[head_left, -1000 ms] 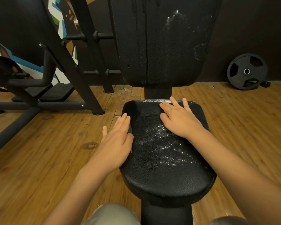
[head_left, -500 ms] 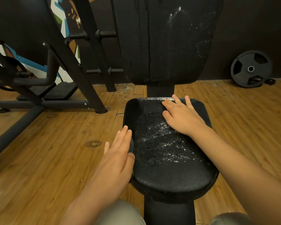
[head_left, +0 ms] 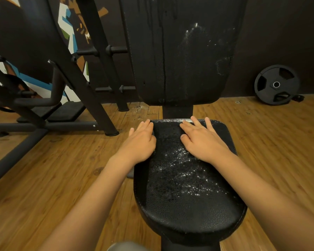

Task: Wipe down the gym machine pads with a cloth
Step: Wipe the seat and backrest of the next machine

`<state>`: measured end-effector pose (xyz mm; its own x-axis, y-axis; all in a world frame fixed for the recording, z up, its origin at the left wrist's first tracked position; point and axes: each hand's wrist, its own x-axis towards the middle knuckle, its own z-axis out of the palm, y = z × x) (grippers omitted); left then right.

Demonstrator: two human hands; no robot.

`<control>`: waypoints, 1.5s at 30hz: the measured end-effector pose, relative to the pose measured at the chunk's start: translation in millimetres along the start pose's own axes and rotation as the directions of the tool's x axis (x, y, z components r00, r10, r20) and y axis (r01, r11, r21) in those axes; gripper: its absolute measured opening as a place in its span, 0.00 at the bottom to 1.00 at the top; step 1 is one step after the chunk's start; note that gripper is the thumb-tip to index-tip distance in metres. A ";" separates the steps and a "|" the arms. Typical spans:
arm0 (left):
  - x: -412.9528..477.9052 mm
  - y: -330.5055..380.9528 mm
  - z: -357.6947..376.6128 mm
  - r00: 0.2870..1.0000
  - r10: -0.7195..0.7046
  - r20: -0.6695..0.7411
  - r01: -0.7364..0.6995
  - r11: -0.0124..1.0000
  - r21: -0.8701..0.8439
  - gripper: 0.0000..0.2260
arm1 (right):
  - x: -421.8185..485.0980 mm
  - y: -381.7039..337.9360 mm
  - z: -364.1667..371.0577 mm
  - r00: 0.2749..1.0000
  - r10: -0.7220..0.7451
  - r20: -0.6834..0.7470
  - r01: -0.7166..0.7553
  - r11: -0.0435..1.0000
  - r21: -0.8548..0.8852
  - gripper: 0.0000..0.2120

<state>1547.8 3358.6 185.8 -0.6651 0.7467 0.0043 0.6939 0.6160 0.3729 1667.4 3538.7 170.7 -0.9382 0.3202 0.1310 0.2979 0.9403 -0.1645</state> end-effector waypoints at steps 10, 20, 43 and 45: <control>8.6 -14.8 0.6 1.000 0.001 -0.028 -0.002 1.000 -0.016 0.26 | -1.8 -2.4 -2.9 1.000 -0.007 0.003 0.007 1.000 0.017 0.26; 41.7 -12.4 0.6 0.998 0.039 -0.050 -0.038 0.999 0.011 0.24 | -1.4 -0.3 0.4 1.000 -0.012 -0.020 0.012 1.000 0.017 0.26; 71.2 -7.5 -6.4 0.997 0.070 -0.011 -0.070 0.997 0.020 0.23 | -2.6 -1.6 -2.0 1.000 -0.002 -0.012 0.003 1.000 0.028 0.26; 70.7 -7.0 -6.4 0.998 0.069 -0.005 -0.069 0.997 0.022 0.23 | -2.8 -1.4 -2.5 1.000 0.000 -0.017 0.001 0.999 0.033 0.26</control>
<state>1494.1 3405.4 189.4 -0.6169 0.7863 0.0344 0.7440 0.5684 0.3512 1670.0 3536.7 173.0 -0.9352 0.3218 0.1475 0.2911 0.9362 -0.1970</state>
